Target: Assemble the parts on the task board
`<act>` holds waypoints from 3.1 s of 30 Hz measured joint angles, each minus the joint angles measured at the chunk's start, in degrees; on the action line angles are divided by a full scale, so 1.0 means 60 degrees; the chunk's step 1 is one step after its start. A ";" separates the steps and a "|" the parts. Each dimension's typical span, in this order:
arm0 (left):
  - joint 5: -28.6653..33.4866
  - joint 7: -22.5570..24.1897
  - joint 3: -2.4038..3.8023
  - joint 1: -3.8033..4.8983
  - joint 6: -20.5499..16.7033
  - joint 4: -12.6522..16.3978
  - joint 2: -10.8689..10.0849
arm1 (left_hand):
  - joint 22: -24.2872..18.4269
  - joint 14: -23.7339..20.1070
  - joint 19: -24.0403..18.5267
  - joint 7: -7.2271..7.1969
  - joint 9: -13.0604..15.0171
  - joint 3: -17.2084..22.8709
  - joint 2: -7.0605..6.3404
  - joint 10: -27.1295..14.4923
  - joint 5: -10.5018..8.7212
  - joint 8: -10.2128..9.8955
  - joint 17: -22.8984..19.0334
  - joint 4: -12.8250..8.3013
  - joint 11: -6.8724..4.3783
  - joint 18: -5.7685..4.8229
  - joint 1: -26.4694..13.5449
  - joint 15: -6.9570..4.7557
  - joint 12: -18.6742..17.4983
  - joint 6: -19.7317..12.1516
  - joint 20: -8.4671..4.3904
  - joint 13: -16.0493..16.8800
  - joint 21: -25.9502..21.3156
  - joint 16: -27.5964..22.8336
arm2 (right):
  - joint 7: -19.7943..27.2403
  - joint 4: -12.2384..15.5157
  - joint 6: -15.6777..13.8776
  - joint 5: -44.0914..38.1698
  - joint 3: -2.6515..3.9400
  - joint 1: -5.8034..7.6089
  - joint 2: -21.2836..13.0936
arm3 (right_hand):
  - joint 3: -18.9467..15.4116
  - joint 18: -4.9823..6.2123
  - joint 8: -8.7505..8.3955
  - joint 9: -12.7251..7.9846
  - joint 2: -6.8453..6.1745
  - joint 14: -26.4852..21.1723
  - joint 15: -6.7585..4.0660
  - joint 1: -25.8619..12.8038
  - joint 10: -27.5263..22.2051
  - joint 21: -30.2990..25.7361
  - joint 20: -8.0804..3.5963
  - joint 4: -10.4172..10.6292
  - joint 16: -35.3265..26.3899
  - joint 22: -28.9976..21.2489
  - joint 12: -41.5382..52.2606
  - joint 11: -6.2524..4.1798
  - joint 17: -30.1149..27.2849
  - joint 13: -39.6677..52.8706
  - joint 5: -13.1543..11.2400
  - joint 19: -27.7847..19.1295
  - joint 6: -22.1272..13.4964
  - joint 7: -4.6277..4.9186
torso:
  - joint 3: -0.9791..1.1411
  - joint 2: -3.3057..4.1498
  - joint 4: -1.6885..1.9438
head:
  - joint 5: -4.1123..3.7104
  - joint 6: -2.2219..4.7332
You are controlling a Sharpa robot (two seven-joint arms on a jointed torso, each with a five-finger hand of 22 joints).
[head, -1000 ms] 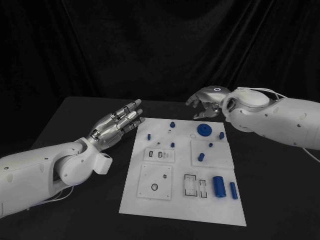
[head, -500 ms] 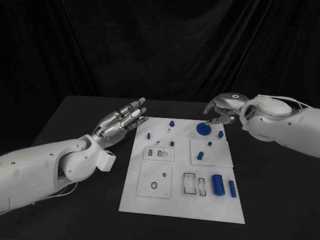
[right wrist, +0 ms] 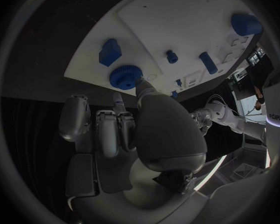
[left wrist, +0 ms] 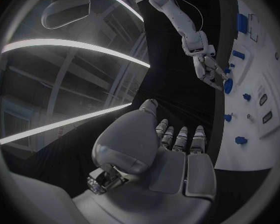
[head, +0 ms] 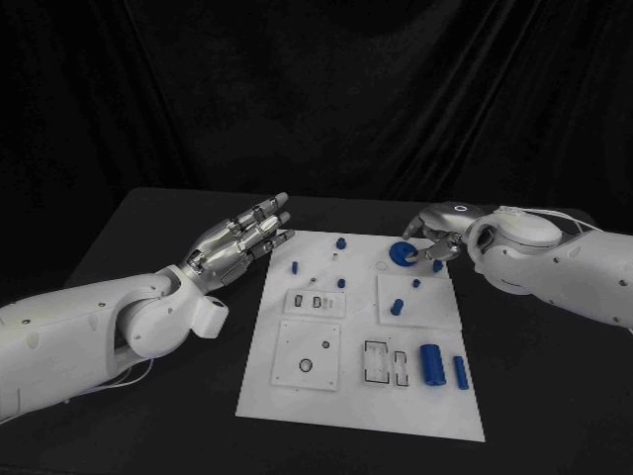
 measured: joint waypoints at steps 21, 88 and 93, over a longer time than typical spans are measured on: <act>-0.0001 -0.0025 -0.0001 -0.0008 0.0086 -0.0015 0.0023 | -0.0006 -0.0035 0.0000 0.0000 0.0000 0.0000 0.0000 0.0000 0.0000 0.0000 0.0005 0.0000 0.0000 0.0000 0.0000 0.0034 0.0000 0.0000 0.0000 0.0003 0.0000 0.0000 | -0.0080 -0.0360 -0.0030 0.0006 0.0078 -0.0218 0.0300 | 0.0690 0.0003 0.0599 0.0299 -0.0034 0.0000 0.0000 0.0451 -0.0001 -0.0029 0.0000 -0.0892 -0.0106 0.0150 -0.0001 0.0001 -0.0002 -0.0002 0.2562 -0.0001 0.1184 0.0186 | -0.0011 -0.0013 0.0001 | 0.0024 -0.0035; -0.0003 -0.0309 -0.0001 -0.0021 0.0238 -0.0126 0.0120 | -0.0001 0.0000 -0.0035 0.0000 -0.0001 0.0158 0.0000 0.0035 -0.0001 0.0000 0.0006 -0.0053 0.0173 0.0000 0.0000 0.0068 0.0000 0.0000 0.0034 0.0005 0.0000 0.0000 | 0.0542 -0.0829 0.0231 0.0590 0.0017 0.0002 0.2364 | 0.1199 -0.0145 0.1581 0.0288 -0.0100 -0.0002 0.0002 0.0074 0.0045 0.0376 0.0017 -0.1302 0.0251 0.0236 -0.0001 0.0050 -0.0006 -0.0005 0.3438 0.0390 0.1282 0.0286 | -0.0007 -0.0006 0.0057 | 0.0103 -0.0087; -0.0003 -0.0318 -0.0001 -0.0021 0.0258 -0.0145 0.0152 | -0.0001 0.0000 -0.0035 0.0000 -0.0001 0.0184 0.0000 0.0035 -0.0001 -0.0001 0.0006 -0.0027 0.0173 0.0000 0.0000 0.0068 0.0000 0.0000 0.0034 0.0005 0.0000 0.0000 | 0.0552 -0.0858 0.0232 0.0594 0.0023 -0.0003 0.2427 | 0.1211 -0.0145 0.1582 0.0288 -0.0074 -0.0002 0.0002 0.0048 0.0066 0.0283 0.0052 -0.1315 0.0251 0.0235 -0.0002 0.0072 -0.0006 -0.0006 0.3377 0.0355 0.1282 0.0285 | -0.0007 -0.0017 0.0058 | 0.0088 -0.0095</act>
